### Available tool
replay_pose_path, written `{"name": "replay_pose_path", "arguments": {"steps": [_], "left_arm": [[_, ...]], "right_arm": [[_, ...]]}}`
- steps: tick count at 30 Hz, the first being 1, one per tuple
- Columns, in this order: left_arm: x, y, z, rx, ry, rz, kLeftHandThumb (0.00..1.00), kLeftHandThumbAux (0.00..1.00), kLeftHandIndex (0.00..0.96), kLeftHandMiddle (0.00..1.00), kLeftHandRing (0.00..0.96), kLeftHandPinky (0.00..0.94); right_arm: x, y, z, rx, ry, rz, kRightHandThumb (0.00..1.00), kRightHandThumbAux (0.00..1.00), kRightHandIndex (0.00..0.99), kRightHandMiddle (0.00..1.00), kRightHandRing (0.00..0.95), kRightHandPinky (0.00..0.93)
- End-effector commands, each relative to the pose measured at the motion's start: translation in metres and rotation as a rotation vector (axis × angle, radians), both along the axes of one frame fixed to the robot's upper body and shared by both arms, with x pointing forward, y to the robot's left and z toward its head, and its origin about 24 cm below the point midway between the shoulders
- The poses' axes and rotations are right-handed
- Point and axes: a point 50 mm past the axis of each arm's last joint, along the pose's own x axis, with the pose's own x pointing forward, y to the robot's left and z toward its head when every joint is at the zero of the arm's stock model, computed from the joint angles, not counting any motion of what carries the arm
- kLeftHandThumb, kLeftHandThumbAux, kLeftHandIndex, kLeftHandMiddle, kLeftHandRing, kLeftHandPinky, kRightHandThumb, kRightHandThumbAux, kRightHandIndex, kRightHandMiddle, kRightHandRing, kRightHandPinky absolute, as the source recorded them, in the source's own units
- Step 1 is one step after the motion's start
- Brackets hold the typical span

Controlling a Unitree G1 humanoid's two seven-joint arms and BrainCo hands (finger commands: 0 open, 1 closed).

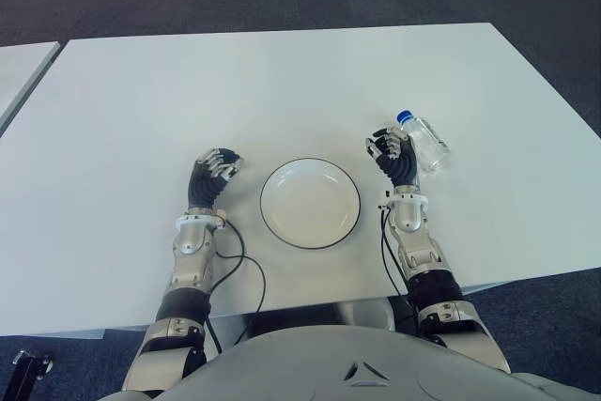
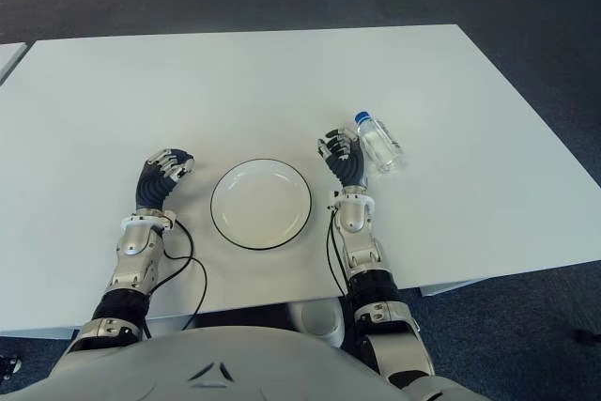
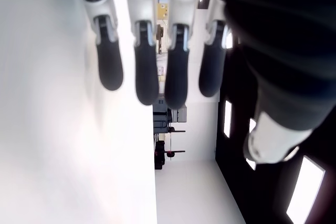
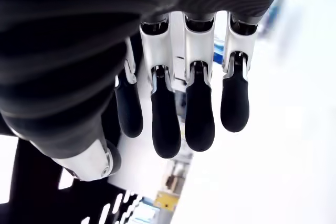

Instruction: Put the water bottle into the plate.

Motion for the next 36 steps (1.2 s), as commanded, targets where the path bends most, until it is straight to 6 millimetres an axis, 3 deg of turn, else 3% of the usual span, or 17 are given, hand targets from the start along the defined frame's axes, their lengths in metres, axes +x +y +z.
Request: {"name": "replay_pose_path", "arguments": {"steps": [1, 7, 11, 13, 18, 22, 32, 36], "left_arm": [[-0.018, -0.005, -0.024, -0.020, 0.139, 0.012, 0.710, 0.716, 0.427, 0.444, 0.426, 0.413], [-0.019, -0.005, -0.024, -0.010, 0.139, 0.019, 0.712, 0.717, 0.427, 0.443, 0.425, 0.417], [-0.019, -0.005, -0.025, 0.008, 0.145, 0.022, 0.712, 0.718, 0.427, 0.443, 0.428, 0.419], [-0.020, -0.005, -0.025, 0.016, 0.148, 0.024, 0.711, 0.718, 0.427, 0.443, 0.430, 0.425], [-0.019, -0.004, -0.026, 0.019, 0.153, 0.031, 0.710, 0.719, 0.427, 0.443, 0.433, 0.434], [-0.019, -0.004, -0.026, 0.024, 0.155, 0.048, 0.711, 0.720, 0.426, 0.442, 0.433, 0.431], [-0.019, -0.004, -0.026, 0.018, 0.158, 0.084, 0.712, 0.720, 0.425, 0.435, 0.419, 0.413], [-0.019, -0.004, -0.026, 0.010, 0.160, 0.098, 0.712, 0.720, 0.425, 0.431, 0.413, 0.411]], "right_arm": [[0.003, 0.000, 0.009, -0.168, -0.103, -0.019, 0.701, 0.733, 0.421, 0.574, 0.577, 0.534], [0.006, -0.001, 0.016, -0.263, -0.174, -0.048, 0.696, 0.736, 0.408, 0.454, 0.477, 0.464], [0.010, -0.002, 0.021, -0.324, -0.208, -0.071, 0.691, 0.734, 0.401, 0.293, 0.317, 0.336], [0.013, -0.002, 0.023, -0.341, -0.222, -0.082, 0.557, 0.751, 0.226, 0.194, 0.218, 0.247], [0.028, -0.004, 0.029, -0.411, -0.256, -0.149, 0.501, 0.676, 0.061, 0.053, 0.067, 0.093], [0.032, -0.007, 0.028, -0.474, -0.251, -0.209, 0.519, 0.555, 0.012, 0.011, 0.014, 0.019], [0.040, -0.009, 0.025, -0.593, -0.100, -0.302, 0.550, 0.367, 0.000, 0.000, 0.000, 0.000], [0.044, -0.011, 0.023, -0.623, 0.050, -0.309, 0.525, 0.311, 0.000, 0.000, 0.000, 0.000]]}}
